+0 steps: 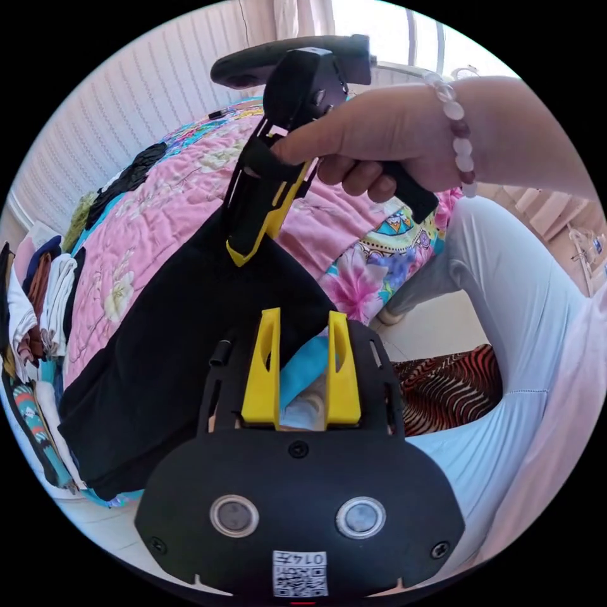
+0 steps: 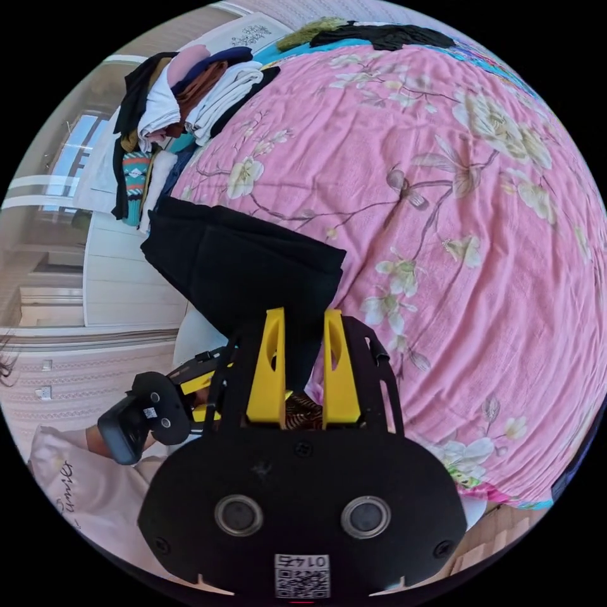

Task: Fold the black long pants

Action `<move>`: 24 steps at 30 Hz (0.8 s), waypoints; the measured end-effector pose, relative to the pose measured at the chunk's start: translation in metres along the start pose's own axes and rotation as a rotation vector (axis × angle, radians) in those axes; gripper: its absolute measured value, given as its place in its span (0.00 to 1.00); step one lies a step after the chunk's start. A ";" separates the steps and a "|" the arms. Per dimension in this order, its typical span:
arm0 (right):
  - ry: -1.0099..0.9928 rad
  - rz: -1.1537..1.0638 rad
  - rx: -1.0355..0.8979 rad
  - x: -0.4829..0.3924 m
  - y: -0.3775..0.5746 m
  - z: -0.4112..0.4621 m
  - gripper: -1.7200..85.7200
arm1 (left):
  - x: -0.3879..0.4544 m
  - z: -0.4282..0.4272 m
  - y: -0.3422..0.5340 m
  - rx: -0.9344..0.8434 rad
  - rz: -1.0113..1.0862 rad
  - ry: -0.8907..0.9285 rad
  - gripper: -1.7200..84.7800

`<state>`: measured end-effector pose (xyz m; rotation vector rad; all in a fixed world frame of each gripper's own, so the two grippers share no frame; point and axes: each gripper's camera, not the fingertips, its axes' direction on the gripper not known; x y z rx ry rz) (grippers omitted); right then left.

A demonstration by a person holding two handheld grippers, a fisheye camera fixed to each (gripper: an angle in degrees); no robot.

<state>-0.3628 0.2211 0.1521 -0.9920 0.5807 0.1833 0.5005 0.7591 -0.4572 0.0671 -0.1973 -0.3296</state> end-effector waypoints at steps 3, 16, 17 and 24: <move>-0.042 -0.041 0.012 0.017 0.012 0.001 0.07 | 0.000 -0.005 0.002 -0.002 -0.016 0.005 0.04; -0.286 -0.101 0.191 0.112 0.098 -0.038 0.03 | 0.011 -0.091 -0.014 0.233 0.031 0.103 0.01; -0.276 -0.088 0.212 0.126 0.112 -0.051 0.03 | 0.016 -0.099 -0.020 0.282 0.057 0.139 0.01; -0.224 0.052 0.316 0.195 0.198 -0.100 0.03 | 0.003 -0.123 -0.023 0.487 0.042 0.403 0.02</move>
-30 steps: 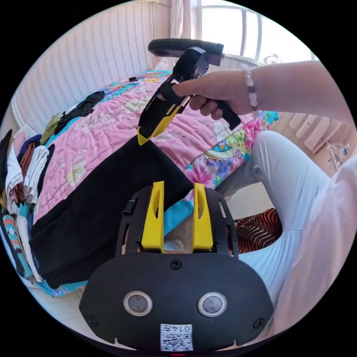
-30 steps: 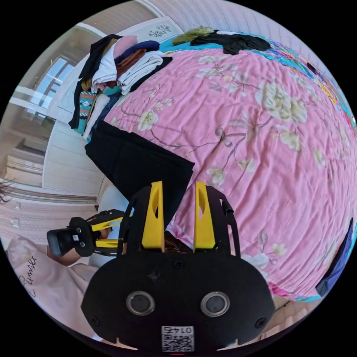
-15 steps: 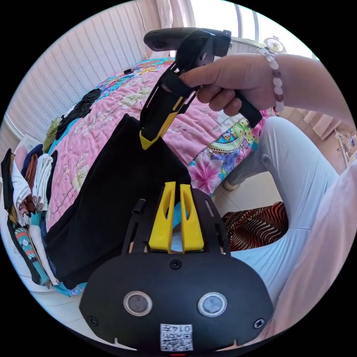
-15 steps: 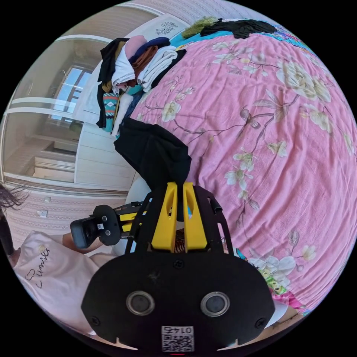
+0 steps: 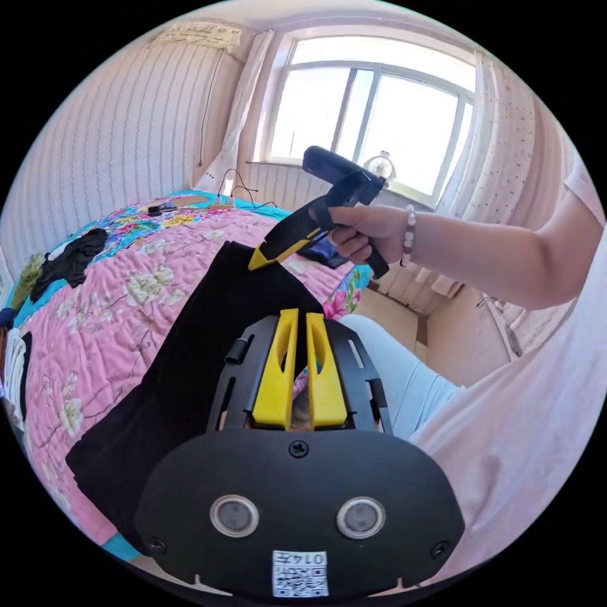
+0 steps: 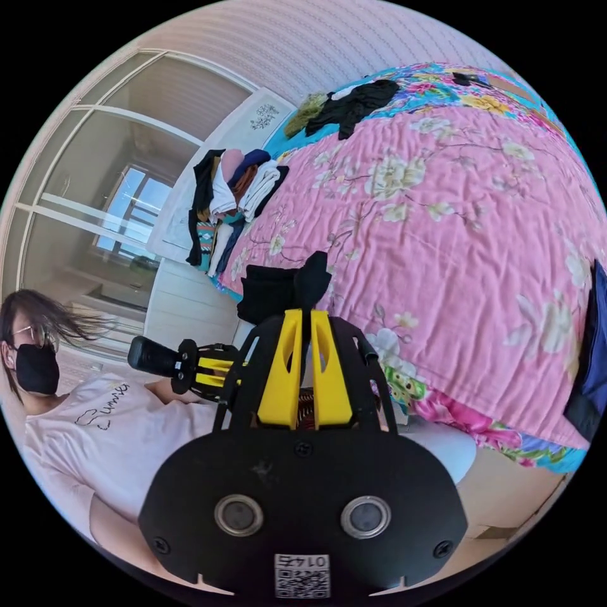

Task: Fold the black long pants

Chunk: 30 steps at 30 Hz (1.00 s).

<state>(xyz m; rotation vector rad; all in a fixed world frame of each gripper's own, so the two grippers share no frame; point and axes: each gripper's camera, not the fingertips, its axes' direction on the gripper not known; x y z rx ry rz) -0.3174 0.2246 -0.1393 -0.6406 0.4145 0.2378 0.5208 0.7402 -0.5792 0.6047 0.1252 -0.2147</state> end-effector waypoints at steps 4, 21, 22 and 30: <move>-0.085 -0.025 0.034 -0.002 0.006 0.011 0.04 | -0.018 -0.042 0.025 0.052 -0.046 -0.050 0.02; -0.222 -0.338 -0.193 -0.132 -0.071 0.242 0.06 | -0.169 -0.247 0.266 0.007 -0.825 -0.617 0.04; -0.143 -0.301 -0.187 -0.118 -0.065 0.239 0.07 | -0.175 -0.246 0.267 0.012 -0.828 -0.607 0.05; 0.077 -0.001 -0.150 -0.039 -0.018 0.234 0.16 | -0.270 -0.200 0.270 0.036 -0.841 -0.474 0.18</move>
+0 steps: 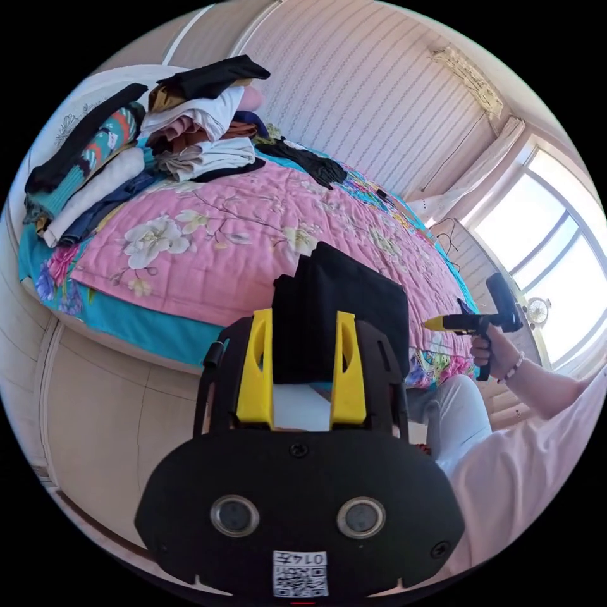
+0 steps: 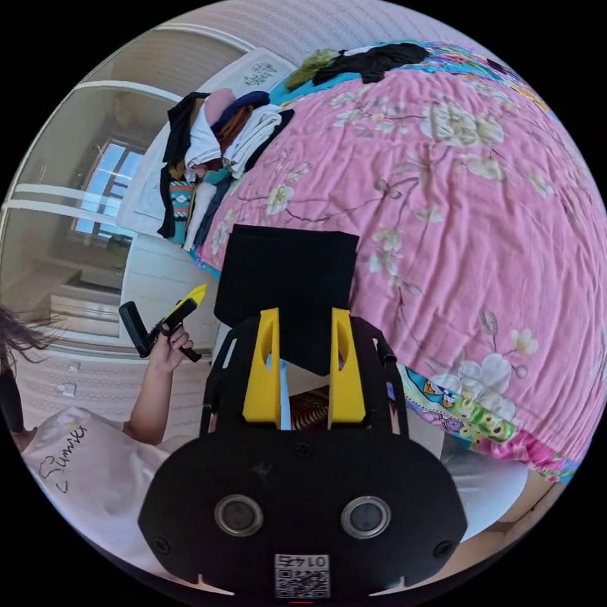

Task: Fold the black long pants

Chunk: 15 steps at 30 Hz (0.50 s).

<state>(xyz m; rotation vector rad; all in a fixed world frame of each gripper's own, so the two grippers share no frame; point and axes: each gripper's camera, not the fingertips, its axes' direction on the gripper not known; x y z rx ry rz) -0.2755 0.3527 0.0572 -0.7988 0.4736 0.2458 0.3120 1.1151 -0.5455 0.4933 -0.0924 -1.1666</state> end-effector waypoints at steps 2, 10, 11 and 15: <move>0.036 0.016 0.003 -0.001 0.000 0.013 0.18 | -0.009 0.026 -0.008 -0.079 -0.008 0.006 0.19; 0.032 -0.005 -0.027 -0.011 -0.034 0.057 0.17 | -0.041 0.073 -0.029 -0.261 -0.054 0.137 0.16; 0.068 -0.026 -0.035 -0.017 -0.035 0.059 0.17 | -0.043 0.077 -0.030 -0.269 -0.054 0.144 0.15; 0.072 -0.051 -0.047 -0.020 -0.036 0.057 0.13 | -0.040 0.079 -0.032 -0.246 -0.025 0.108 0.13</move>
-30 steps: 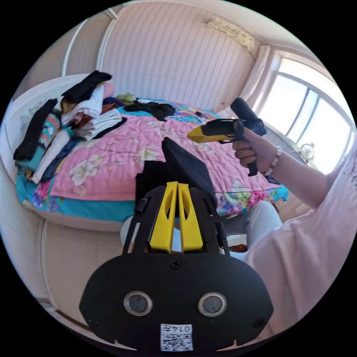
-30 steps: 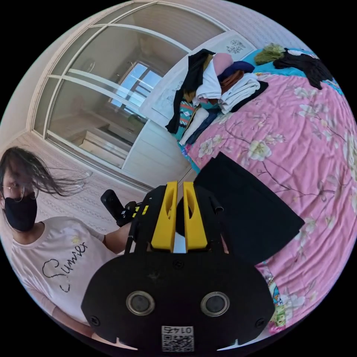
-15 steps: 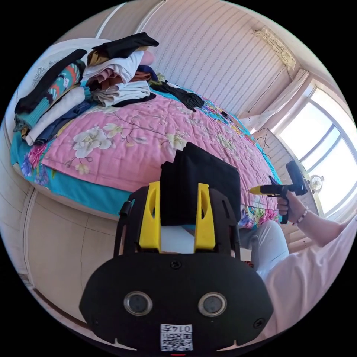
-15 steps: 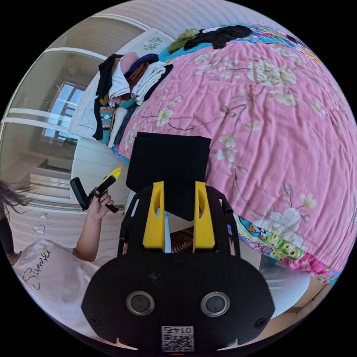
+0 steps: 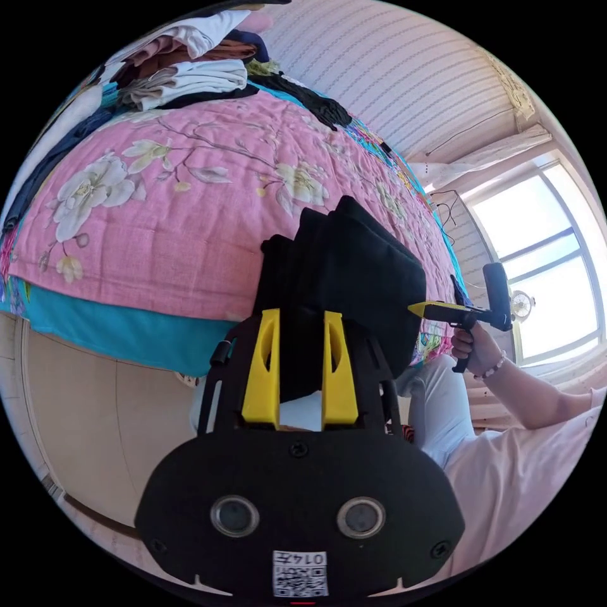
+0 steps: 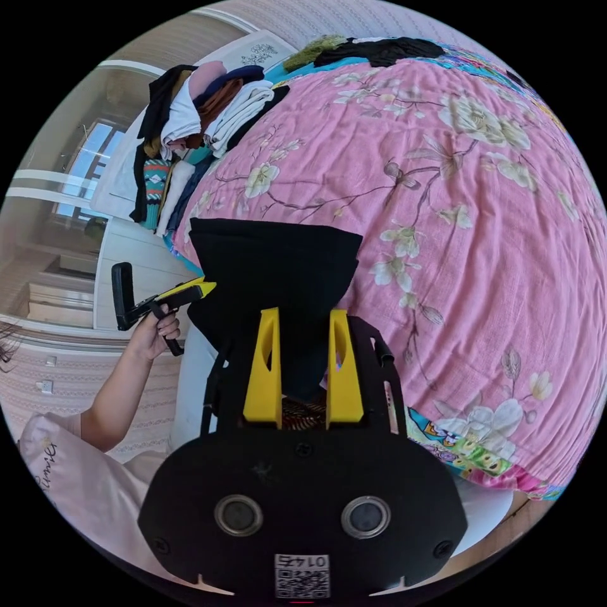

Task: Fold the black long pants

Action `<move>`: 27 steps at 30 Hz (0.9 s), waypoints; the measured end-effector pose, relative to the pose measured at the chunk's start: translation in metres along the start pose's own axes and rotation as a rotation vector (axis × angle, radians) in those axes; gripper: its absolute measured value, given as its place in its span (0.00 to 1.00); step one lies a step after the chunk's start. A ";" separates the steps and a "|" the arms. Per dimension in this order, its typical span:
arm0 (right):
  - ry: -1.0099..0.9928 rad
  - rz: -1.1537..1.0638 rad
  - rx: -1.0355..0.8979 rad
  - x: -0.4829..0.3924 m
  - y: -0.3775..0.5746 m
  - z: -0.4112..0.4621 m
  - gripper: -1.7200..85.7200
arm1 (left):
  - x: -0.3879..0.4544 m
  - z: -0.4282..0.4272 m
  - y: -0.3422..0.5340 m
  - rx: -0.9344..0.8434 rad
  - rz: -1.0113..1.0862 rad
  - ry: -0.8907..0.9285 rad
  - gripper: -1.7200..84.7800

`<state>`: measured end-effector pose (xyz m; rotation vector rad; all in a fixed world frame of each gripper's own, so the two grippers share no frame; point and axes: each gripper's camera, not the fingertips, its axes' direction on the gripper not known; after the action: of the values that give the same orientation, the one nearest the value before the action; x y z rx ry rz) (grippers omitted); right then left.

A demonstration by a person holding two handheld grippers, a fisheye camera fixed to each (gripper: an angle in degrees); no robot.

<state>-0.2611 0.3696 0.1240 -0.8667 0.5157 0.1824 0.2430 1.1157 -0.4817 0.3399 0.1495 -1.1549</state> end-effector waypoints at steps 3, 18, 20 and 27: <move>-0.082 -0.017 -0.020 0.002 0.000 -0.008 0.09 | 0.006 -0.003 0.000 0.030 0.025 -0.042 0.11; -0.147 0.061 -0.026 0.019 -0.005 0.012 0.16 | 0.001 0.037 -0.025 -0.017 0.073 -0.019 0.19; -0.160 0.063 -0.018 0.021 -0.001 0.011 0.16 | 0.003 0.042 -0.028 -0.020 0.072 -0.011 0.19; -0.156 0.066 0.004 0.023 0.012 0.008 0.16 | 0.022 0.059 -0.035 -0.022 0.106 0.013 0.17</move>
<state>-0.2427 0.3821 0.1092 -0.8247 0.3987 0.3065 0.2168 1.0642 -0.4389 0.3321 0.1536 -1.0459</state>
